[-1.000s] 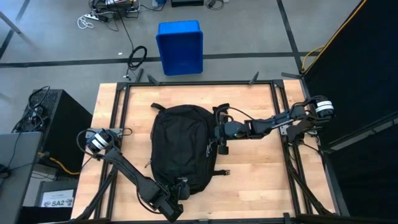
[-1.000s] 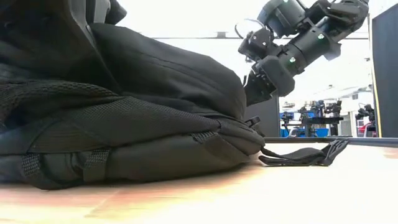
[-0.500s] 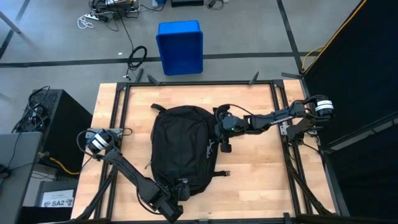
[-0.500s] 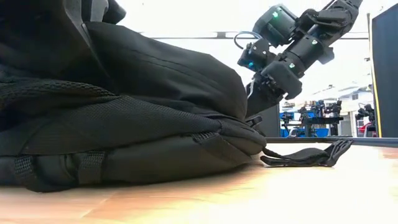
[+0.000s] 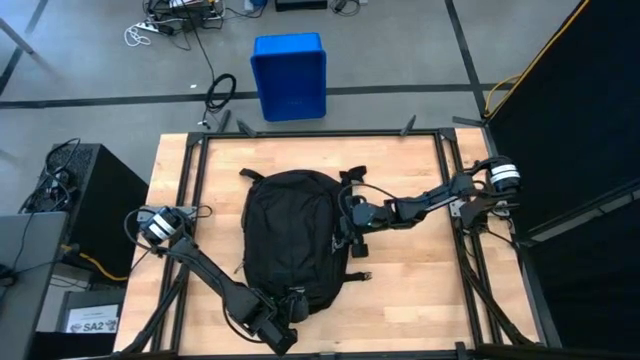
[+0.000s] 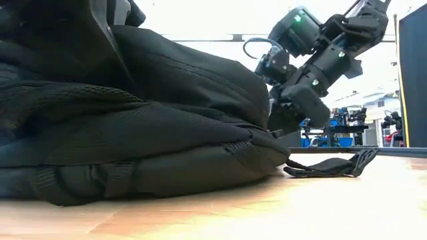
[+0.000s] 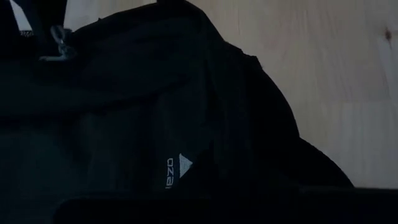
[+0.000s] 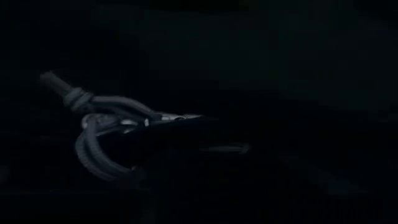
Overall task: Unpack backpack
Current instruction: Close the black backpack
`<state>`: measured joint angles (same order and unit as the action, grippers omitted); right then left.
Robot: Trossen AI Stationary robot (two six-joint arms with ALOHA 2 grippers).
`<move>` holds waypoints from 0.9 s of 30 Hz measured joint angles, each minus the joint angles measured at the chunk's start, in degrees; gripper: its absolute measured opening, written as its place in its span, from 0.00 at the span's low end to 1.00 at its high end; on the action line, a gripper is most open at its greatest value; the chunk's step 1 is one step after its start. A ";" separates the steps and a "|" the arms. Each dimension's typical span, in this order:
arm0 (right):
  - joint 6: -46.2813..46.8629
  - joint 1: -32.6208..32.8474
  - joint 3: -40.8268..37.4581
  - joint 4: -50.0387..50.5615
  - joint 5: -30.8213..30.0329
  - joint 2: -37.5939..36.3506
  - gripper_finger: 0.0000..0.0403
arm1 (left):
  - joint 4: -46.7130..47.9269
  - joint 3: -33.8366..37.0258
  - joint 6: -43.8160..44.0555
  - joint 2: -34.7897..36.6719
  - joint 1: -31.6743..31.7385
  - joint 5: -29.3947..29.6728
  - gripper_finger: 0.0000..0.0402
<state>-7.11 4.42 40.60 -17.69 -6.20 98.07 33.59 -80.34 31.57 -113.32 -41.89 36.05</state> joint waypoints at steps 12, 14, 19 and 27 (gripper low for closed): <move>-2.06 -0.49 4.16 1.29 -2.18 -0.78 0.54 | 0.15 0.00 0.00 0.00 -0.02 -0.28 0.00; -2.12 -0.81 5.04 2.57 -2.29 -0.72 0.55 | 0.15 0.00 0.00 0.00 -0.04 -0.26 0.00; -1.92 -1.87 5.20 2.93 -3.60 -0.64 0.57 | -0.25 0.00 0.00 0.00 -0.02 -0.24 0.00; 1.05 -3.02 5.36 3.65 -0.38 3.52 0.58 | -0.68 0.00 -0.02 0.00 -0.02 -0.46 0.00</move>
<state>-6.06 1.40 45.96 -14.04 -6.58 101.58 32.91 -80.34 31.55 -113.32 -41.91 35.59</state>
